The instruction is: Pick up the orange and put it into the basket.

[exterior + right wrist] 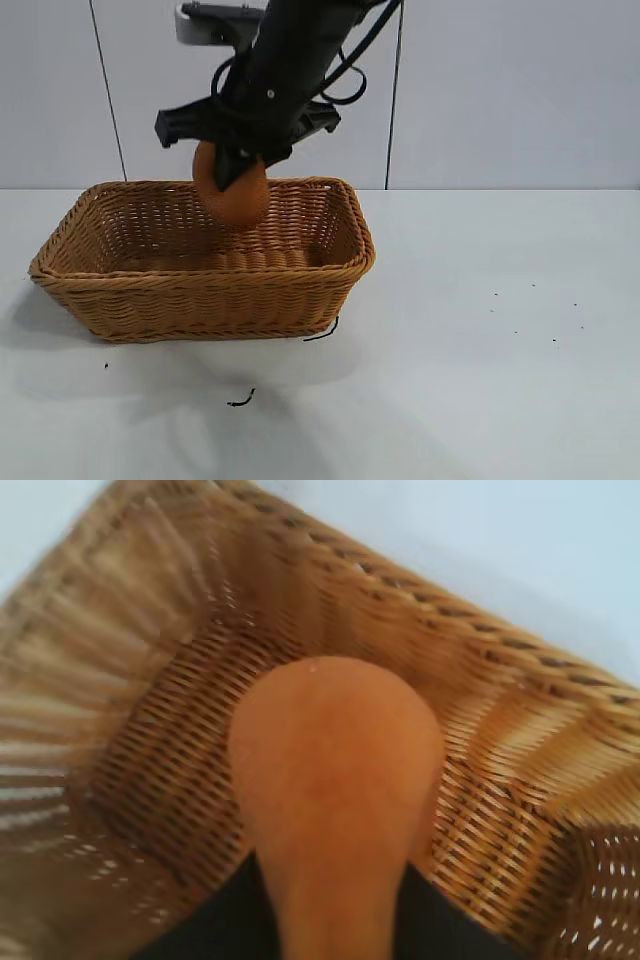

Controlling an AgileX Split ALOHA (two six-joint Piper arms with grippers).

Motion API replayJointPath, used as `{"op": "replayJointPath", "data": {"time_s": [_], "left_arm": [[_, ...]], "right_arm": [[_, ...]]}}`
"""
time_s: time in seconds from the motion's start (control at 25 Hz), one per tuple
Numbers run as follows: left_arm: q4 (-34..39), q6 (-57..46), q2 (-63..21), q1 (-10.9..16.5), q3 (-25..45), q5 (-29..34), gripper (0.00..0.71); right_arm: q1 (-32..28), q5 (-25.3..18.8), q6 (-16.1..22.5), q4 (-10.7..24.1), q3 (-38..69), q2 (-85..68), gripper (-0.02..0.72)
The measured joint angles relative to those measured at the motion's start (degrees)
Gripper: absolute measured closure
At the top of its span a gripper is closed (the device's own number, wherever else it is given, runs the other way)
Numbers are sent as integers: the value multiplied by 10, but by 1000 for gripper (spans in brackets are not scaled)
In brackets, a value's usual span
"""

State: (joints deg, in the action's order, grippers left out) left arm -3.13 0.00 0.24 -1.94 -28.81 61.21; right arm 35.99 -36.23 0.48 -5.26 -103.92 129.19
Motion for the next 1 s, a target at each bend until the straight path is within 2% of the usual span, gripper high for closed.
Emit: {"op": "replayJointPath", "data": {"time_s": [0.04, 0.16, 0.2, 0.24, 0.28, 0.4, 0.56, 0.8, 1.0], "left_arm": [[0, 0, 0, 0, 0, 0, 71], [0, 0, 0, 0, 0, 0, 71], [0, 0, 0, 0, 0, 0, 71], [0, 0, 0, 0, 0, 0, 71], [0, 0, 0, 0, 0, 0, 71], [0, 0, 0, 0, 0, 0, 71], [0, 0, 0, 0, 0, 0, 71], [0, 0, 0, 0, 0, 0, 71], [0, 0, 0, 0, 0, 0, 71]], "right_arm": [[0, -2, 0, -1, 0, 0, 522], [0, -24, 0, -1, -1, 1, 247], [0, -24, 0, -1, -1, 1, 247], [0, -48, 0, 0, -11, -1, 94], [0, -61, 0, 1, -22, -1, 60], [-1, -114, 0, 6, -69, -1, 22], [-14, -170, 8, 22, -146, -1, 15], [-72, -215, 26, 68, -201, -7, 9], [-156, -243, 27, 76, -201, -6, 9]]}}
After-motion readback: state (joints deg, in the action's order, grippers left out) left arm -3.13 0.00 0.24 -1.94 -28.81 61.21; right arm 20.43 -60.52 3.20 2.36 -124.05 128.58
